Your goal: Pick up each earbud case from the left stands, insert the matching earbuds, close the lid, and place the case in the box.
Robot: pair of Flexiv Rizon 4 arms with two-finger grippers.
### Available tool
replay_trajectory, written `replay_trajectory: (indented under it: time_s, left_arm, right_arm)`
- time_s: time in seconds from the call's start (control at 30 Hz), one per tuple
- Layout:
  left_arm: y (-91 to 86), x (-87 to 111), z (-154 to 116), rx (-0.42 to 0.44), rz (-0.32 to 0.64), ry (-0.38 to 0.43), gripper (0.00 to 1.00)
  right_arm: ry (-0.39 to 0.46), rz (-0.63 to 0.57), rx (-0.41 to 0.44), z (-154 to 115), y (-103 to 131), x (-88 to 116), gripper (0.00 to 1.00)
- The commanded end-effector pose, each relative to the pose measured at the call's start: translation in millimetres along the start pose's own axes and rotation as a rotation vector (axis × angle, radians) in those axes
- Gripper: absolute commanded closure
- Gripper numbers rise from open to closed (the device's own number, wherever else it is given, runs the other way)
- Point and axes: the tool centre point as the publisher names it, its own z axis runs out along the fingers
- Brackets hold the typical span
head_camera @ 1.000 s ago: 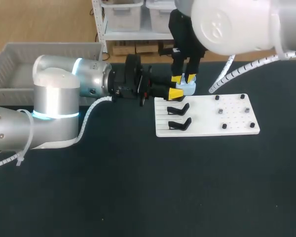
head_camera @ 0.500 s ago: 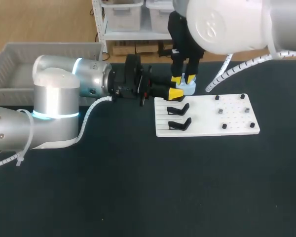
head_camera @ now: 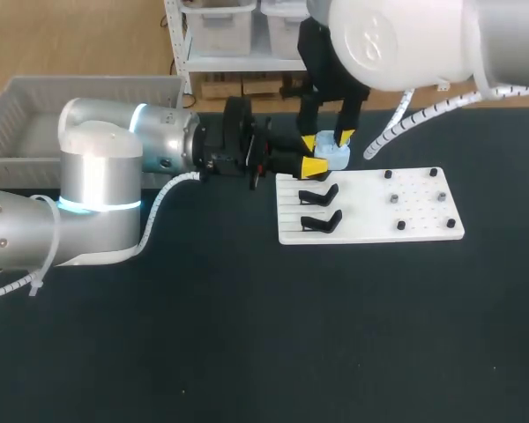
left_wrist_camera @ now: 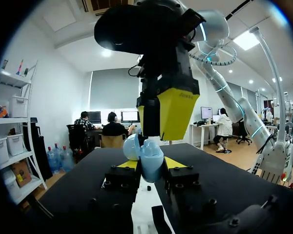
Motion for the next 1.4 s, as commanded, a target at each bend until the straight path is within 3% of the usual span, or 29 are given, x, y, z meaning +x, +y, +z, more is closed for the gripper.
replay_trajectory:
  time_s: [0.03,0.3,0.6,0.83,1.4]
  left_arm:
    - [-2.0,0.4,0.3,-0.007,0.003,-0.001,1.00]
    - [-2.0,0.4,0.3,-0.007,0.003,-0.001,1.00]
    - [-2.0,0.4,0.3,-0.007,0.003,-0.001,1.00]
    - [-2.0,0.4,0.3,-0.007,0.003,-0.001,1.00]
    - [-2.0,0.4,0.3,-0.007,0.003,-0.001,1.00]
  right_arm:
    - [-0.029,0.004,-0.011,-16.7,-2.9,10.1,0.00]
    - [-0.111,0.229,0.062,-24.1,-24.0,-15.2,0.00]
    - [-0.090,0.393,0.094,-5.1,-55.0,-35.2,0.00]
    - [-0.055,0.426,0.108,9.1,-67.1,-28.9,0.00]
    - [-0.044,0.392,0.134,10.6,-59.9,-2.0,0.00]
